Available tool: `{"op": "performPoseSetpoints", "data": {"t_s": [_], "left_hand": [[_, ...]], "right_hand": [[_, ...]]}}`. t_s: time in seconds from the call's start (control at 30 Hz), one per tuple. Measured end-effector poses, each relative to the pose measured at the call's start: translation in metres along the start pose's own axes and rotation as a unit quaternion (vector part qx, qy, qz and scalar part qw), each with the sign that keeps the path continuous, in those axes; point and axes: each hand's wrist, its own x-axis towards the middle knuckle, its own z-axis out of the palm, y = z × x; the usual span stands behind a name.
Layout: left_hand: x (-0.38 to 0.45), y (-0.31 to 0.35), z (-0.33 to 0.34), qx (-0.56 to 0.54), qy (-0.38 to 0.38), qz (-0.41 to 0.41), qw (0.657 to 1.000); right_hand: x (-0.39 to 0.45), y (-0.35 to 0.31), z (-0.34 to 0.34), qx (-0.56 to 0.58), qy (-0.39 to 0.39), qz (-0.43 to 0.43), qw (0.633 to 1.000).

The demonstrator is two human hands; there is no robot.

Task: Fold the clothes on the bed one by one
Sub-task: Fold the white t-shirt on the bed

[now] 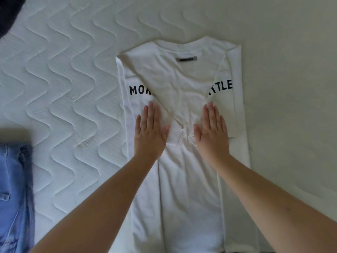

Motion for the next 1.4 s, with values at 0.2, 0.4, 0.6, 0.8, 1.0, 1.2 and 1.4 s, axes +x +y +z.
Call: {"op": "performPoseSetpoints", "data": {"t_s": [0.2,0.4,0.6,0.8,1.0,1.2,1.4], "left_hand": [[-0.026,0.021,0.014,0.023,-0.026,-0.007,0.999],[-0.067,0.025,0.022,0.052,-0.042,0.066,0.996],[-0.140,0.017,0.041,0.020,-0.045,0.087,0.995],[-0.234,0.026,0.058,0.011,-0.099,0.096,0.990],[-0.302,0.042,0.051,-0.010,-0.148,0.119,0.982],[-0.324,0.045,0.026,-0.020,-0.165,0.133,0.977],[-0.307,0.021,-0.001,-0.102,-0.046,0.003,0.994]], "right_hand": [[-0.013,0.007,0.017,-0.031,-0.072,-0.017,0.997],[-0.062,0.009,0.017,-0.006,-0.098,-0.089,0.991],[-0.150,0.031,0.032,0.008,-0.084,-0.131,0.988],[-0.231,0.025,0.045,-0.010,-0.134,-0.125,0.983],[-0.274,0.028,0.034,-0.007,-0.242,-0.148,0.959],[-0.303,0.047,0.014,0.017,-0.243,-0.230,0.942],[-0.288,0.077,0.003,0.070,-0.100,-0.019,0.992]]}}
